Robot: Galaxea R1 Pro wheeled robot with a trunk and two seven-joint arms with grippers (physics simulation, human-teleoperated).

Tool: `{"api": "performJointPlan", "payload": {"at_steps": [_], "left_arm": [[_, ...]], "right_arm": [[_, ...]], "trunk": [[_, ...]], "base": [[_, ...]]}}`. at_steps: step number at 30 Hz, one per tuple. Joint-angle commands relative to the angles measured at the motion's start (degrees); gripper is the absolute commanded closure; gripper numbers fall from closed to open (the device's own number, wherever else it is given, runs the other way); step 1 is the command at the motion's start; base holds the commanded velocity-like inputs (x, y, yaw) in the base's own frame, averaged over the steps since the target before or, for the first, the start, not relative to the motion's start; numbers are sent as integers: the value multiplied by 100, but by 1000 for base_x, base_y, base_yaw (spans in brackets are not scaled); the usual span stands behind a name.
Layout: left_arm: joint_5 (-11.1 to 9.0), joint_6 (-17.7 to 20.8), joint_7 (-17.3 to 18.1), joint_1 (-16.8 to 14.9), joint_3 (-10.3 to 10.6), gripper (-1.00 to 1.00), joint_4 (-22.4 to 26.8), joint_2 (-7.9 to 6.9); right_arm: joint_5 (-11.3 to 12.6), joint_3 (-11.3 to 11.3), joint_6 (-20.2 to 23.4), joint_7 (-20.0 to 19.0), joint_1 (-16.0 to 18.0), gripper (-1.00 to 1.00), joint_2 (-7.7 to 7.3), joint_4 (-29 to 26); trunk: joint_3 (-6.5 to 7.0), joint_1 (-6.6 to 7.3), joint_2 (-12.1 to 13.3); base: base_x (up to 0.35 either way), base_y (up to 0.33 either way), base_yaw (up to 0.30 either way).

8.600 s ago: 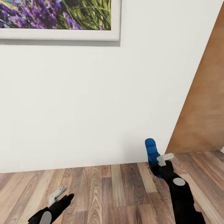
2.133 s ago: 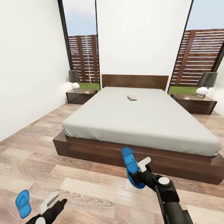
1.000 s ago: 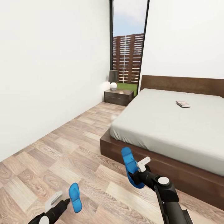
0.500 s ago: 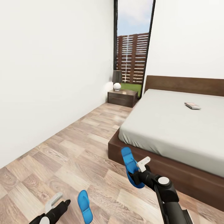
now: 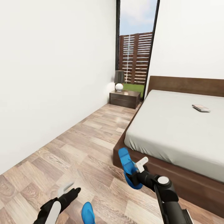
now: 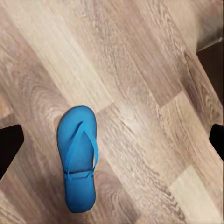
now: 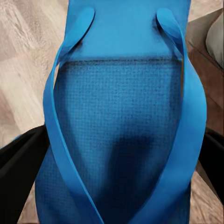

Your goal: In the bedroom, move the book from the bed onto either nightstand, and place the two sandals side by side next to the bed.

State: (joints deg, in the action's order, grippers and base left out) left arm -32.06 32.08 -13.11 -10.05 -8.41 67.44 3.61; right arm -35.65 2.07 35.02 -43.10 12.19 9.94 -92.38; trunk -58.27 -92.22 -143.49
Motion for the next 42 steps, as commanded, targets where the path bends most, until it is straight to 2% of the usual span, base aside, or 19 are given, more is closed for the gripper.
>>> {"api": "performJointPlan", "payload": {"at_steps": [1, 4, 5, 8, 9, 10, 13, 17, 18, 22, 23, 24, 27, 31, 34, 38, 40, 41, 42], "left_arm": [[-53, 36, -45, -127, 90, -100, -21, -1], [-52, 46, -31, -516, 290, -100, -159, -13], [-38, 6, -14, -732, 376, -100, -342, -20], [140, -56, 13, -1039, 532, -100, -723, -64], [581, -183, 134, -1452, 772, -100, -1237, -151], [780, -272, 244, -1598, 848, -100, -1437, -179], [1092, -514, 428, -1763, 913, -100, -1632, -210], [1665, -1121, 580, -1888, 950, -100, -1761, -246], [2006, -1348, 605, -1947, 960, -100, -1797, -254], [2995, -1610, 678, -2079, 985, -100, -1909, -275], [3311, -1645, 693, -2104, 1005, -100, -1939, -278], [3961, -1671, 721, -2140, 1068, -100, -1988, -271], [4783, -1576, 753, -2171, 1127, -100, -2058, -230], [5425, -1126, 704, -2184, 1191, -100, -2113, -158], [5579, -1137, 695, -2174, 1215, -100, -2115, -162], [5889, -1486, 712, -2188, 1346, -100, -2142, -184], [6180, -1584, 719, -2198, 1512, -100, -2160, -208], [6526, -1661, 702, -2206, 1655, -100, -2191, -233], [6702, -1693, 696, -2209, 1712, -100, -2207, -240]], "right_arm": [[-67, 23, 1, -261, 21, 100, -11, -8], [-73, 51, -4, -901, 129, 100, -155, -8], [-76, 63, 1, -1235, 270, 100, -279, -8], [-79, 73, 12, -1524, 426, 100, -405, -8], [-83, 83, -4, -1620, 515, 100, -477, -8], [-83, 87, -10, -1588, 537, 100, -490, -8], [-81, 85, -16, -1531, 551, 100, -508, -8], [-77, 84, -19, -1497, 554, 100, -518, -8], [-76, 82, -20, -1490, 555, 100, -522, -8], [-74, 67, -21, -1481, 556, 100, -525, -8], [-74, 62, -21, -1481, 556, 100, -526, -8], [-74, 52, -21, -1480, 555, 100, -527, -8], [-74, 40, -21, -1477, 551, 100, -527, -8], [-74, 25, -26, -1474, 549, 100, -528, -8], [-74, 19, -28, -1474, 548, 100, -528, -8], [-74, 15, -29, -1473, 548, 100, -528, -8], [-74, 14, -30, -1473, 548, 100, -528, -8], [-74, 14, -30, -1473, 548, 100, -528, -8], [-74, 16, -28, -1473, 548, 100, -528, -8]], "trunk": [[-6, 0, -3], [-6, 0, -3], [-6, 0, -3], [-6, 0, -3], [-5, 0, -3], [-4, 0, -3], [0, 0, -3], [3, 0, -3], [3, 0, -3], [4, 0, -3], [4, 0, -3], [4, 0, -3], [4, 0, -3], [4, 0, -3], [4, 0, -3], [4, 0, -3], [4, 0, -3], [4, 0, -3], [4, 0, -3]], "base": [[60, 39, 0], [39, 26, 0], [20, 13, 0], [13, 8, 0], [4, 3, -78], [3, 2, -103], [2, 1, -82], [1, 1, -39], [0, 0, -17], [0, 0, -10], [0, 0, -6], [0, 0, -4], [0, 0, -2], [0, 0, -1], [0, 0, 0], [0, 0, 0], [0, 0, 0], [0, 0, 0], [0, 0, 0]]}}
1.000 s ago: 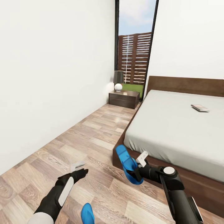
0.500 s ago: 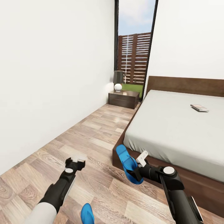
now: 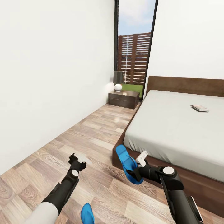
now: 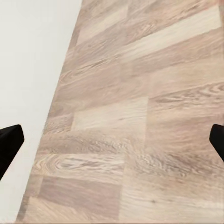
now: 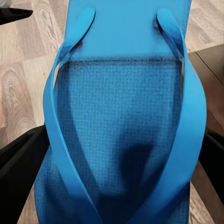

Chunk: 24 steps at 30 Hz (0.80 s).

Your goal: In the bedroom, move the book from the bed onto either nightstand, and place the two sandals side by side next to the bed.

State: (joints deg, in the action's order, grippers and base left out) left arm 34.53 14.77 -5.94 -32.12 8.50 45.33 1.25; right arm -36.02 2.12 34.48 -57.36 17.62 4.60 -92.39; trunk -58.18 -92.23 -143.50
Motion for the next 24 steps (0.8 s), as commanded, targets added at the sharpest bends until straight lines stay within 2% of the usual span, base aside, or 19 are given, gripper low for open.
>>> {"api": "performJointPlan", "payload": {"at_steps": [1, 2, 3, 4, 7, 10, 12, 16, 24], "left_arm": [[217, 5, -26, -5, 83, -100, -10, -12], [599, -48, -32, -8, 264, -100, -41, -22], [799, -63, -31, -9, 380, -100, -62, -25], [1221, -54, -10, -11, 631, -100, -132, -17], [1856, 2, 31, -12, 965, -100, -263, 6], [1946, -96, 128, -110, 863, -100, -359, -92], [2011, -161, 192, -163, 798, -100, -423, -157], [2140, -289, 320, -163, 796, -100, -553, -287], [2393, -546, 577, -163, 796, -100, -811, -301]], "right_arm": [[-39, 13, 27, -47, 5, 100, 6, -7], [-41, 26, 34, -47, 5, 100, 6, -7], [-42, 33, 47, -47, 5, 100, 6, -7], [-50, 46, 70, -47, 8, 100, 11, -4], [-67, 59, 93, -45, 14, 100, 20, -1], [-21, 157, 192, -50, 111, 100, 104, -9], [-21, 158, 254, -50, 176, 100, 104, -9], [-21, 158, 276, -50, 257, 100, 104, -9], [-21, 158, 276, -50, 257, 100, 104, -9]], "trunk": [[-6, 1, -2], [-6, 1, -2], [-6, 1, -2], [-6, 1, -2], [-6, 1, -2], [-6, 1, -2], [-6, 1, -2], [-6, 1, -2], [-6, 1, -2]], "base": [[0, 0, 0], [0, 0, 0], [0, 0, 0], [0, 0, 0], [0, 0, 0], [0, 0, 0], [0, 0, 0], [0, 0, 0], [0, 0, 0]]}}
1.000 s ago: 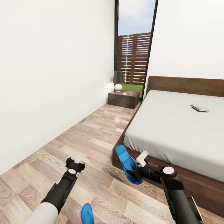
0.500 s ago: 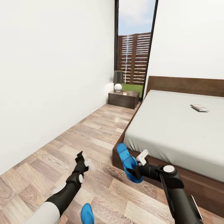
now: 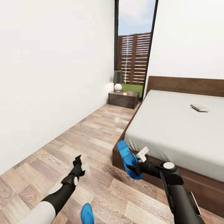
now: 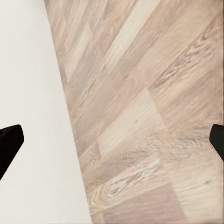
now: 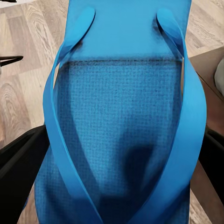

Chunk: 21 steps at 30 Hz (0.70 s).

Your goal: In the bedroom, move the book from the bed onto either nightstand, and place the two sandals side by side next to the bed.

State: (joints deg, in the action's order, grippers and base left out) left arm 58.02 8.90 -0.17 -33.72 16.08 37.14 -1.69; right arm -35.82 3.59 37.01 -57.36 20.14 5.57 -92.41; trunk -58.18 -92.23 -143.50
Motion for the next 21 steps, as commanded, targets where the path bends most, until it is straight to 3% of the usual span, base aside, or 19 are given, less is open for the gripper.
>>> {"api": "performJointPlan", "payload": {"at_steps": [1, 9, 14, 21], "left_arm": [[76, 10, 32, -3, 37, -100, -24, -7], [274, 5, 94, -3, 37, -100, -45, -7], [115, 167, -68, 159, -122, -100, 117, -171], [-109, 115, -292, 384, -128, -100, 262, -398]], "right_arm": [[-40, 11, 24, -50, 5, 100, 6, -7], [-40, 11, 24, -50, 5, 100, 6, -7], [-39, 45, -135, -73, -98, 100, -1, -6], [-39, 66, -177, -82, -119, 100, -3, -5]], "trunk": [[-6, 1, -2], [-6, 1, -2], [-6, 1, -2], [-6, 1, -2]], "base": [[0, 0, 0], [0, 0, 0], [0, 0, 0], [0, 0, 0]]}}
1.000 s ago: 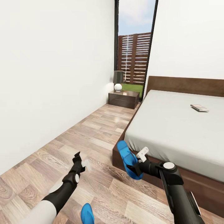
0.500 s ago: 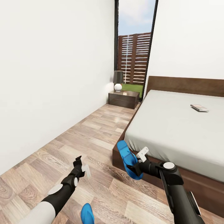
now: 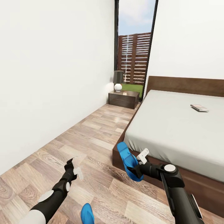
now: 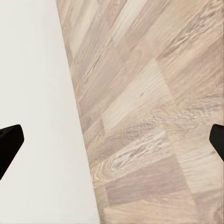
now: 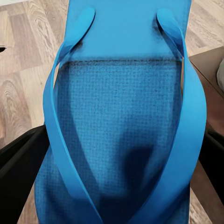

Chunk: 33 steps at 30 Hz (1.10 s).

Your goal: In the bedroom, move the book from the bed onto either nightstand, and place the two sandals side by side next to the bed.

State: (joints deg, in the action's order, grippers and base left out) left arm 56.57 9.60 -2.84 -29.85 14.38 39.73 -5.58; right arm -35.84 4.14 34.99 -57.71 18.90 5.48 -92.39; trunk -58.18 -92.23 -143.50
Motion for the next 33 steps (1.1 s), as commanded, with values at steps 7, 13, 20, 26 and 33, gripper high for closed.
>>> {"api": "performJointPlan", "payload": {"at_steps": [7, 13, 20, 26, 33], "left_arm": [[-57, -526, -367, -508, 499, -100, -1202, -165], [617, -889, -159, -1195, 1255, -100, -2024, 48], [1595, -1189, 333, -1558, 1769, -100, -2496, 255], [2198, -1503, 627, -1638, 1874, -100, -2605, 333], [3013, -2272, 901, -1705, 1887, -100, -2649, 381]], "right_arm": [[-33, 22, 18, -55, 2, 100, 3, -7], [-30, 77, 43, -51, 23, 100, 8, -15], [-36, 145, 201, -33, 109, 100, 55, -16], [-33, 190, 328, -31, 199, 100, 56, -16], [-36, 264, 507, -30, 275, 100, 61, -16]], "trunk": [[-5, 1, -2], [-5, 1, -2], [-116, -12, -9], [-249, -27, -17], [-404, -45, -27]], "base": [[0, 0, 0], [0, 0, 0], [0, 0, 0], [0, 0, 0], [0, 0, 0]]}}
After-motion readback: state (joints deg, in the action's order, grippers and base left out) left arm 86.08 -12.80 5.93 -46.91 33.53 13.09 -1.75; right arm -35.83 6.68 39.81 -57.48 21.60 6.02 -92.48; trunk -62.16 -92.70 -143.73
